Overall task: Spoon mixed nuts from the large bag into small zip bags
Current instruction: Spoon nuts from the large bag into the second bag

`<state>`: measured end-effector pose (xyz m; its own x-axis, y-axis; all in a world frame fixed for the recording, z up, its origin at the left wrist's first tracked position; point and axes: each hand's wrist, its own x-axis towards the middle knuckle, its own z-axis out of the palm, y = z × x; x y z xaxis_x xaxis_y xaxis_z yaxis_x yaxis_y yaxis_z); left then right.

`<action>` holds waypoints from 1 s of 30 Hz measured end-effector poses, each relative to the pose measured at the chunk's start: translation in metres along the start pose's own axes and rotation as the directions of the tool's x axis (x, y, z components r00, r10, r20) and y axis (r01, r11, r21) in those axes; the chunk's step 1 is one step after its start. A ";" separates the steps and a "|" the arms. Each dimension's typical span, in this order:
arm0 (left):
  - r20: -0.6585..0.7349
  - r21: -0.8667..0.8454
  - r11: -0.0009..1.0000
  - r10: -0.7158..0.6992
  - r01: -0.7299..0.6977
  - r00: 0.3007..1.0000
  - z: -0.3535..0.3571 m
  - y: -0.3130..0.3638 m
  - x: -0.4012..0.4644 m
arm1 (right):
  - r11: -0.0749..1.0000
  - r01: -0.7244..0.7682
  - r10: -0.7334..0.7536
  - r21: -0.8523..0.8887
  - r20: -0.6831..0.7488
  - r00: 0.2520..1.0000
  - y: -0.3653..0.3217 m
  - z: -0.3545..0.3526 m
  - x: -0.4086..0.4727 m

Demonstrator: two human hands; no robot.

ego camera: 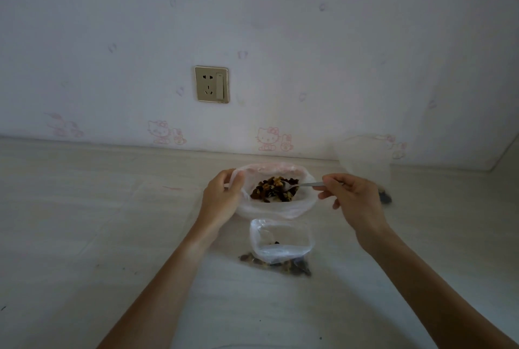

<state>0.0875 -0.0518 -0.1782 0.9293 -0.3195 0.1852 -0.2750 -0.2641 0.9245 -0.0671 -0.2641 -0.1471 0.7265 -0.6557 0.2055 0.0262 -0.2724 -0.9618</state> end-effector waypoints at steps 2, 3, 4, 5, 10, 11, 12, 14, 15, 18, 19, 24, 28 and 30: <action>0.021 -0.036 0.999 -0.021 0.022 1.000 -0.009 0.000 -0.002 | 1.000 0.016 -0.016 0.011 0.014 1.000 -0.009 -0.005 -0.003; 0.016 -0.019 1.000 -0.016 0.016 1.000 -0.012 -0.001 -0.004 | 1.000 0.027 -0.027 0.012 0.024 0.999 -0.013 -0.008 -0.005; 0.002 0.008 1.000 0.000 0.000 1.000 -0.015 -0.001 -0.007 | 0.999 0.039 -0.040 0.013 0.038 0.998 -0.016 -0.012 -0.007; -0.022 0.042 0.999 0.031 -0.030 0.999 -0.018 -0.001 -0.012 | 0.999 0.050 -0.051 0.020 0.056 0.997 -0.019 -0.016 -0.010; -0.132 0.181 0.967 0.203 -0.178 0.970 -0.028 0.007 -0.048 | 0.997 0.031 -0.041 0.074 0.142 0.989 -0.020 -0.036 -0.030; -0.079 0.201 0.966 0.181 -0.162 0.980 -0.029 0.008 -0.055 | 0.997 0.023 -0.034 0.069 0.156 0.987 -0.017 -0.040 -0.034; -0.009 0.228 0.963 0.146 -0.140 0.989 -0.028 0.010 -0.061 | 0.998 0.017 -0.027 0.055 0.169 0.985 -0.015 -0.043 -0.039; 0.115 0.282 0.952 0.091 -0.120 0.989 -0.026 0.012 -0.072 | 1.000 0.013 -0.014 0.008 0.193 0.981 -0.010 -0.048 -0.049; 0.154 0.298 0.947 0.075 -0.118 0.985 -0.024 0.012 -0.075 | 1.000 0.017 -0.013 -0.018 0.203 0.979 -0.008 -0.050 -0.053; 0.191 0.312 0.943 0.055 -0.114 0.980 -0.019 0.014 -0.082 | 0.987 0.085 -0.053 -0.137 0.217 0.975 -0.007 -0.053 -0.064; 0.188 0.310 0.943 0.060 -0.118 0.980 -0.018 0.015 -0.083 | 0.970 0.140 -0.094 -0.200 0.223 0.970 -0.009 -0.054 -0.067; 0.182 0.258 0.957 0.089 -0.135 0.979 -0.021 0.024 -0.084 | 0.611 0.634 -0.483 -0.474 0.411 0.773 -0.033 -0.062 -0.084; 0.205 0.184 0.979 0.053 -0.092 0.977 -0.027 0.029 -0.085 | 0.187 0.870 -0.619 -0.457 0.632 0.466 -0.049 -0.061 -0.093; 0.221 0.136 0.989 0.028 -0.059 0.975 -0.030 0.029 -0.086 | 0.080 0.880 -0.620 -0.469 0.667 0.412 -0.050 -0.059 -0.095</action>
<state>0.0068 -0.0045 -0.1569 0.8435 -0.5204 0.1327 -0.3606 -0.3657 0.8581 -0.1783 -0.2293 -0.1077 0.7414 0.3684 0.5610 0.3193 -0.9288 0.1880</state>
